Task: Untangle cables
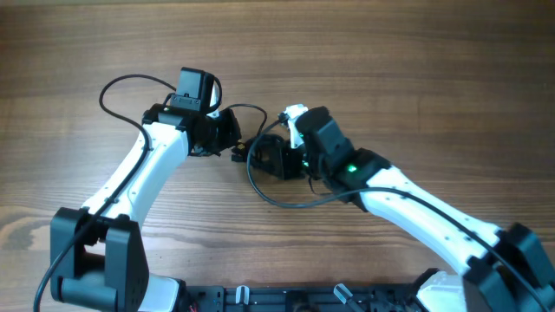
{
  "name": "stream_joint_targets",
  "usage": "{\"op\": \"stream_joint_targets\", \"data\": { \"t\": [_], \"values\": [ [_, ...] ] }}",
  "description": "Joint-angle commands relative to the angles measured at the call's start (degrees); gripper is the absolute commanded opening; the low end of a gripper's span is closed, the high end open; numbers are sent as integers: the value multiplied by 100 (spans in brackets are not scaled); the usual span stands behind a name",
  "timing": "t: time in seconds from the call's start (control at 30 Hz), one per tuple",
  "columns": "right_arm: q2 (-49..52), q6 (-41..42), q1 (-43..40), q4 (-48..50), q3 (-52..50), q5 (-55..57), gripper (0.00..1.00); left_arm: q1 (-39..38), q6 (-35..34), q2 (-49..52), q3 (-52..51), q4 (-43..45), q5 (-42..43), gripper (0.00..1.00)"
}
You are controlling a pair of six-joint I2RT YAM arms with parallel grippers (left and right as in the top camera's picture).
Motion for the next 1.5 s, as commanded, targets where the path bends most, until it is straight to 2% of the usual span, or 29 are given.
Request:
{"op": "stream_joint_targets", "data": {
  "t": [0.0, 0.17, 0.23, 0.27, 0.37, 0.43, 0.5, 0.57, 0.67, 0.77, 0.87, 1.0, 1.07, 1.1, 1.13, 1.2, 1.27, 1.37, 1.47],
  "values": [
    [450, 964, 17, 219, 144, 673, 4, -37, -81, 269, -55, -66, -225, 11],
    [1126, 1670, 11, 374, 144, 990, 4, -37, -238, 396, -66, -168, -223, 25],
    [1152, 1766, 11, 466, 144, 1034, 4, -44, -382, 396, -66, -243, -199, 58],
    [1152, 1770, 11, 560, 144, 1034, 4, -59, -380, 396, -66, -245, -120, 65],
    [1152, 1974, 9, 564, 144, 1473, 4, -267, -417, 407, -212, -173, 24, 62],
    [1154, 2420, -44, 468, 144, 1672, 4, -369, -903, 415, -400, -131, -39, 61],
    [1154, 2848, -92, 455, 144, 1513, 4, -422, -1290, 415, -553, 125, 411, 59],
    [1154, 2868, -98, 479, 144, 1327, 4, -426, -1582, 415, -627, 444, 876, 59],
    [1154, 2975, -98, 474, 144, 1213, 4, -485, -2350, 415, -785, 957, 872, 49],
    [1154, 2973, -98, 479, 144, 1217, 4, -669, -3161, 415, -1141, 1766, 870, 45],
    [1154, 2964, -98, 479, 144, 1217, 4, -741, -3954, 415, -1421, 2065, 723, 29],
    [1154, 2957, -98, 481, 144, 1217, 4, -741, -4070, 415, -1471, 2068, 457, 18],
    [1154, 2957, -96, 494, 144, 1217, 4, -745, -4089, 415, -1478, 2081, 413, 20],
    [1154, 2955, -98, 511, 144, 1217, 4, -745, -4092, 415, -1510, 2159, 378, 39],
    [1154, 2951, -96, 516, 144, 1217, 4, -745, -4140, 415, -1534, 2192, 367, 43],
    [1154, 2953, -96, 518, 144, 1217, 4, -763, -4422, 417, -1534, 2197, 372, 45],
    [1154, 2955, -96, 525, 144, 1215, 4, -785, -5147, 415, -1534, 2212, 354, 52],
    [1154, 2959, -96, 575, 144, 1215, 4, -802, -5814, 415, -1534, 2216, 354, 58],
    [1154, 2955, -96, 649, 144, 1163, 4, -898, -6107, 417, -1534, 2503, 354, 51]
  ]
}}
